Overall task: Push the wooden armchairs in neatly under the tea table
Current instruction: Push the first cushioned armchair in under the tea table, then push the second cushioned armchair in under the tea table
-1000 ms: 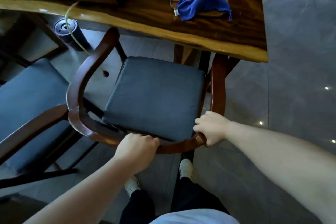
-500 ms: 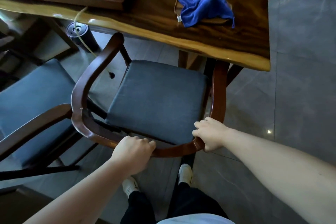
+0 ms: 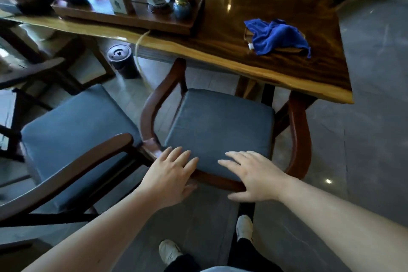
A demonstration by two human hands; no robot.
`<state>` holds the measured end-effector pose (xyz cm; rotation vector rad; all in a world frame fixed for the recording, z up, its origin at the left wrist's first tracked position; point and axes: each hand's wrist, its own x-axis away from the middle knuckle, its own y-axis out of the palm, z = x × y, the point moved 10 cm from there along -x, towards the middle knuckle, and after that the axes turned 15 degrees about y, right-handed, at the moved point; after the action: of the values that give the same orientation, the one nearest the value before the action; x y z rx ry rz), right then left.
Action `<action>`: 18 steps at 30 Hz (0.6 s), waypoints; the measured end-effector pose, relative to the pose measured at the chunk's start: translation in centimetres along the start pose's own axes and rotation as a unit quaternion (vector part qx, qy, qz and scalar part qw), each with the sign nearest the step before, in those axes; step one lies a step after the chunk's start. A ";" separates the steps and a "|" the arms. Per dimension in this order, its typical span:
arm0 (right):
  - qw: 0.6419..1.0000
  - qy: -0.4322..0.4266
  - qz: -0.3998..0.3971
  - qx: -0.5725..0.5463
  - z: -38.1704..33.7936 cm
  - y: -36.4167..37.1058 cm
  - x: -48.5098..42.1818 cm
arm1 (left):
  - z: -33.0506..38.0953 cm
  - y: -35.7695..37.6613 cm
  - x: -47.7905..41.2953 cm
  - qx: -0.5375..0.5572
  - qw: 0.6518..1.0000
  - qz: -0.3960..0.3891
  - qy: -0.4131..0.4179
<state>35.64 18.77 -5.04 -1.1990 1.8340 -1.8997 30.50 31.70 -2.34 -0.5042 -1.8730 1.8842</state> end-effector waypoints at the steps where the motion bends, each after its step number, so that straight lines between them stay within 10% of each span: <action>1: 1.000 -0.002 0.020 0.000 -1.7 -0.9 -0.6 | -1.3 -0.3 1.7 -0.006 1.000 0.004 -0.012; 18: 0.980 -0.185 0.041 0.052 -27.7 -3.3 -15.8 | -16.4 3.9 26.1 0.029 0.955 -0.097 -0.278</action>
<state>27.89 49.89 -4.63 -1.3155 1.5432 -1.5778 17.27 59.71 -5.31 0.2587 -2.0930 2.0782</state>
